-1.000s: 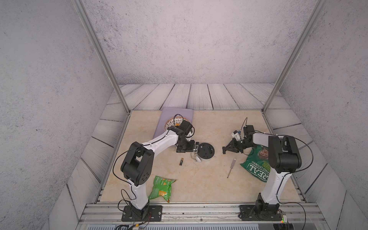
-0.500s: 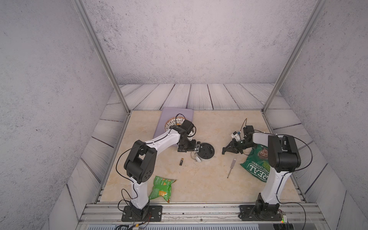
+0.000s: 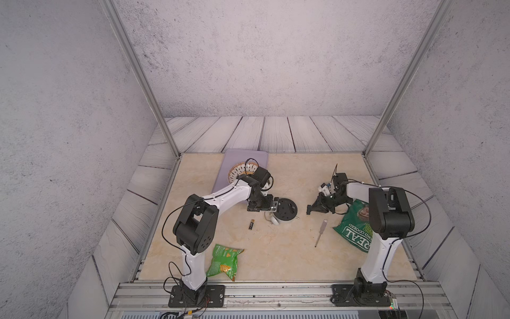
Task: Remove the battery from the alarm
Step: Pick up the cover from the center of the board, then move the alarm to the center of the board.
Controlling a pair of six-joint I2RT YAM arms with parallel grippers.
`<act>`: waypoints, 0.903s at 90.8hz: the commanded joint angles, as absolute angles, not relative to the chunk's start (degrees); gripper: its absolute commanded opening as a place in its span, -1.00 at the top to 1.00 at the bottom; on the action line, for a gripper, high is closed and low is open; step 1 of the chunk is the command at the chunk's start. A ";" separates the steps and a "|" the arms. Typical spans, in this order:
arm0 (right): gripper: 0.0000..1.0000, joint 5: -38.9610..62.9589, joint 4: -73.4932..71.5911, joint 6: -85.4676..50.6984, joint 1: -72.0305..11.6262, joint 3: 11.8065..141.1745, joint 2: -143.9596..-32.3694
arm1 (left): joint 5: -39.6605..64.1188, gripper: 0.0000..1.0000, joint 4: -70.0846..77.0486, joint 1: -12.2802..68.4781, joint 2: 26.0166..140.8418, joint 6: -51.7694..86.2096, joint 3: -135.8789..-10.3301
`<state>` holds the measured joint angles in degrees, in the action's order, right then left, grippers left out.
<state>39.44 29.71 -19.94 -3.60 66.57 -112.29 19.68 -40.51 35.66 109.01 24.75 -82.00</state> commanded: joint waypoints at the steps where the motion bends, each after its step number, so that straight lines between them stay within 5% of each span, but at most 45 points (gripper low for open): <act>1: 0.81 37.68 29.41 -21.27 -3.86 65.97 -112.98 | 18.76 -0.98 -41.13 35.94 107.63 25.05 -81.41; 14: 1.00 38.51 27.48 -21.48 -3.87 64.65 -111.72 | 18.77 -0.99 -40.89 36.10 107.60 25.30 -81.43; 82: 1.00 40.38 38.53 -17.11 -4.53 64.10 -88.28 | 3.11 -0.98 -47.54 43.70 115.58 21.05 -89.82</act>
